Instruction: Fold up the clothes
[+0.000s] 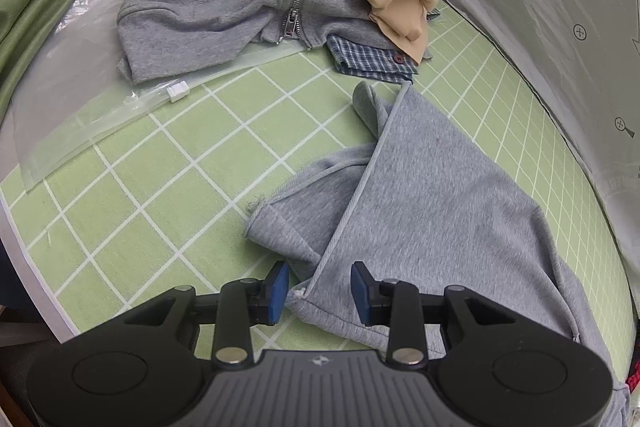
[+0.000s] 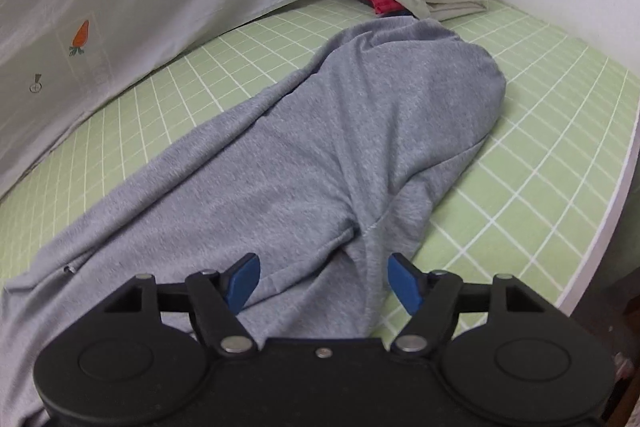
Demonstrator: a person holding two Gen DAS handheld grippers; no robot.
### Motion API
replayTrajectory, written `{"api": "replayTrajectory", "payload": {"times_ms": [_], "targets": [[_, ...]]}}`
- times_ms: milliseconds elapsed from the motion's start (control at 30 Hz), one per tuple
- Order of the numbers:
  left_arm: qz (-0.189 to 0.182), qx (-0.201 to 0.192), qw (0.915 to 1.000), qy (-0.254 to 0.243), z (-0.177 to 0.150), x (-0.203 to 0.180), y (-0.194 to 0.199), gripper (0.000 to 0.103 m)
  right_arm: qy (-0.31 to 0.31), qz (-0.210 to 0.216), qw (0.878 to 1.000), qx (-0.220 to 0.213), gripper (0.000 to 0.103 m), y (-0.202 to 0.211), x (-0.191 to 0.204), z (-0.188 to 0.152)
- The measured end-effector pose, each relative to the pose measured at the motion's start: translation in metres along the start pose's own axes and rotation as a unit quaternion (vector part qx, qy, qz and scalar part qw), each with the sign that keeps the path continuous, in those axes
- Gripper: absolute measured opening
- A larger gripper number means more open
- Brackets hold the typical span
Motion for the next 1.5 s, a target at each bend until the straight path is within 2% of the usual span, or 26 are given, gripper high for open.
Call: {"api": "replayTrajectory", "payload": {"times_ms": [133, 267, 300, 367, 633, 667, 733, 767, 800, 867, 900, 1100, 1267, 1367, 1500], "targets": [[-0.002, 0.000, 0.9997, -0.025, 0.000, -0.008, 0.002, 0.034, 0.012, 0.005, 1.000, 0.008, 0.071, -0.008, 0.012, -0.003], [0.009, 0.015, 0.9984, -0.054, -0.004, -0.017, -0.006, 0.034, 0.021, 0.019, 0.999, 0.022, 0.060, -0.018, 0.021, -0.005], [0.010, 0.017, 0.9984, -0.053, -0.005, -0.016, -0.008, 0.034, 0.020, 0.025, 0.999, 0.026, 0.054, -0.021, 0.022, -0.005], [0.009, 0.020, 0.9985, -0.050, -0.006, -0.016, -0.011, 0.034, 0.006, 0.031, 0.999, 0.034, 0.051, -0.027, 0.020, -0.002], [-0.006, 0.021, 0.9997, -0.012, 0.000, -0.004, -0.011, 0.034, -0.059, 0.034, 0.997, 0.033, 0.051, -0.036, 0.002, 0.011], [-0.010, 0.020, 0.9997, -0.009, 0.001, -0.004, -0.012, 0.031, -0.060, 0.036, 0.997, 0.031, 0.051, -0.037, 0.001, 0.012], [-0.012, 0.024, 0.9996, -0.004, 0.002, -0.004, -0.014, 0.013, -0.059, 0.039, 0.997, 0.029, 0.041, -0.038, 0.001, 0.014], [-0.008, 0.023, 0.9997, -0.002, 0.002, -0.003, -0.015, 0.006, -0.057, 0.041, 0.997, 0.029, 0.030, -0.038, 0.002, 0.015], [-0.009, 0.021, 0.9997, -0.002, 0.003, -0.004, -0.014, 0.005, -0.054, 0.043, 0.997, 0.027, 0.019, -0.037, 0.003, 0.016], [-0.016, 0.012, 0.9998, -0.004, 0.005, -0.005, -0.011, 0.004, -0.050, 0.045, 0.998, 0.020, 0.006, -0.034, 0.003, 0.019], [-0.017, 0.007, 0.9998, -0.008, 0.006, -0.007, -0.009, 0.004, -0.047, 0.046, 0.998, 0.016, 0.004, -0.032, 0.003, 0.021], [-0.018, -0.014, 0.9994, -0.027, 0.015, -0.019, 0.012, 0.004, -0.029, 0.045, 0.999, -0.003, 0.003, -0.013, 0.003, 0.030], [-0.012, -0.009, 0.9984, -0.054, 0.021, -0.034, 0.023, 0.004, -0.026, 0.059, 0.998, -0.015, 0.003, 0.002, 0.004, 0.036], [0.001, 0.011, 0.9980, -0.062, 0.018, -0.033, 0.016, 0.005, -0.024, 0.060, 0.998, -0.016, 0.003, 0.003, 0.005, 0.035], [-0.001, 0.043, 0.9973, -0.059, 0.004, -0.022, -0.002, 0.008, -0.031, 0.063, 0.997, -0.011, 0.003, -0.002, 0.004, 0.030]]}}
Point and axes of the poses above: each gripper's, at about its wrist camera, not at the fingertips, and y roughly against the way its jaws point, x to its left, z to its top, the point moved 10 cm from there along -y, roughly the way its jaws point, and after that the axes turned 14 degrees about x, right-handed, at the moved point
